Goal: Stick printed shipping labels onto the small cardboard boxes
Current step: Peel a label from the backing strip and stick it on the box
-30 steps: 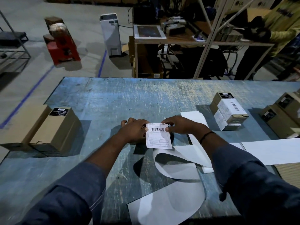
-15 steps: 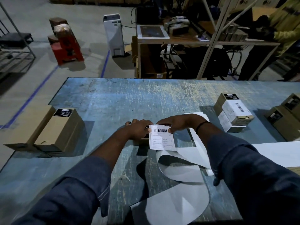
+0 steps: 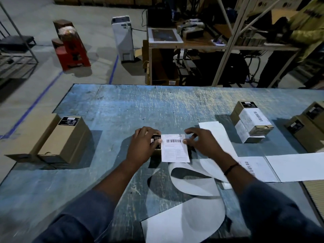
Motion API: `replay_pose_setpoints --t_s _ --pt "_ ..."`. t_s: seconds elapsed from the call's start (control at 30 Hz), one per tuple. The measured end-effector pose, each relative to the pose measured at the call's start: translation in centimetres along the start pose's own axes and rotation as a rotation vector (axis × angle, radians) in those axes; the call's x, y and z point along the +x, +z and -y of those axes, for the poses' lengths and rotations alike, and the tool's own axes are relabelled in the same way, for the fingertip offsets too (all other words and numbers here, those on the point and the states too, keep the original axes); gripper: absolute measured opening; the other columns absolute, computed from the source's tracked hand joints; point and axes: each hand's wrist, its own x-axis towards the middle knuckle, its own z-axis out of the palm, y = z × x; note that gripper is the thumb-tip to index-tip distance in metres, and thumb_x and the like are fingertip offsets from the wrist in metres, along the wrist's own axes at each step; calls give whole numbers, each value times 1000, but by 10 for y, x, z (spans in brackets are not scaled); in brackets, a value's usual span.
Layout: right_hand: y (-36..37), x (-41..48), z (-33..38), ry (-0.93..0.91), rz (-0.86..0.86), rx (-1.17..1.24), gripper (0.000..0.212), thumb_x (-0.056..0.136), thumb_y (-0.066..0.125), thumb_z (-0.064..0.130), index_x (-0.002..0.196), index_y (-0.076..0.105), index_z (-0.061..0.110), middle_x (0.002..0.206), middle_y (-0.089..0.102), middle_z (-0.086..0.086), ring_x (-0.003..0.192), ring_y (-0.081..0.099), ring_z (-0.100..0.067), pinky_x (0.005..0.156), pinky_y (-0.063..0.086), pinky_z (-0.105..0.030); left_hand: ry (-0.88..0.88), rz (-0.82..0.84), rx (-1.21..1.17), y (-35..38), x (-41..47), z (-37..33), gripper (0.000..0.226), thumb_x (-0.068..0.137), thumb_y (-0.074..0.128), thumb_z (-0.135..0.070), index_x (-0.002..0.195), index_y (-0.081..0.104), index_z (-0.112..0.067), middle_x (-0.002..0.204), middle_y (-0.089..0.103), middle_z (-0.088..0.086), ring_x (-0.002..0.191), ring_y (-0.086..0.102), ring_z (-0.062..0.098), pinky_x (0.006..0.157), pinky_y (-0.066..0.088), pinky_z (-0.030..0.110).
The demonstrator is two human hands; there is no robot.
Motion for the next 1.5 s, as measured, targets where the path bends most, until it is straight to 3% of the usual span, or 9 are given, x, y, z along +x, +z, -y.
replay_pose_setpoints --t_s 0.2,0.3,0.5,0.6,0.8,1.03,1.23,1.4,1.5 --pt "26 -44 -7 23 -117 231 24 94 71 14 117 74 19 117 69 9 91 65 4 82 47 -7 199 323 54 -8 -21 19 63 98 54 -57 155 35 -37 166 19 -17 155 4 15 122 13 34" --pt "27 -41 -5 5 -99 246 27 94 71 14 120 73 18 115 67 10 89 63 15 77 42 0 219 347 51 -15 -8 32 57 99 55 -52 153 39 -42 164 24 -17 151 18 16 120 23 35" --pt "16 -12 -4 -72 1 303 55 83 57 -15 117 73 25 132 65 -1 122 59 -11 98 48 -18 86 444 -170 -34 26 22 40 102 51 -48 137 63 -33 133 67 -9 113 61 4 93 48 23" --pt "10 4 2 -104 89 331 47 83 71 -4 117 70 29 135 64 1 124 57 -9 100 44 -14 42 430 -162 -39 35 18 35 105 48 -44 133 66 -33 127 68 -14 110 61 2 85 45 14" --pt "19 24 7 -114 27 346 38 84 80 20 120 71 19 118 71 4 107 64 -12 88 48 -21 73 287 -228 -30 47 5 28 102 57 -13 125 69 -21 120 70 -2 108 64 11 88 48 27" --pt "14 31 1 -131 80 305 39 90 72 3 123 71 23 125 68 9 115 61 -3 95 44 -11 102 306 -314 -19 42 18 63 80 77 -58 137 62 -36 130 65 -10 116 62 5 84 61 38" --pt "20 31 -9 -192 34 276 41 88 68 -7 124 72 12 130 65 4 123 55 2 100 40 -6 141 301 -174 -15 40 22 55 92 67 -54 144 54 -40 140 57 -14 123 46 11 103 42 34" --pt "22 29 -14 -218 11 306 40 86 71 -8 122 73 11 132 66 2 122 58 5 100 43 -10 215 248 -22 -13 34 20 51 96 63 -48 145 53 -39 144 53 -13 118 39 9 97 30 15" --pt "22 30 -17 -251 9 268 37 87 74 -3 122 74 11 135 65 1 121 57 7 102 43 -11 233 221 38 -11 31 21 49 97 62 -49 144 54 -41 145 52 -13 117 40 14 92 33 22"
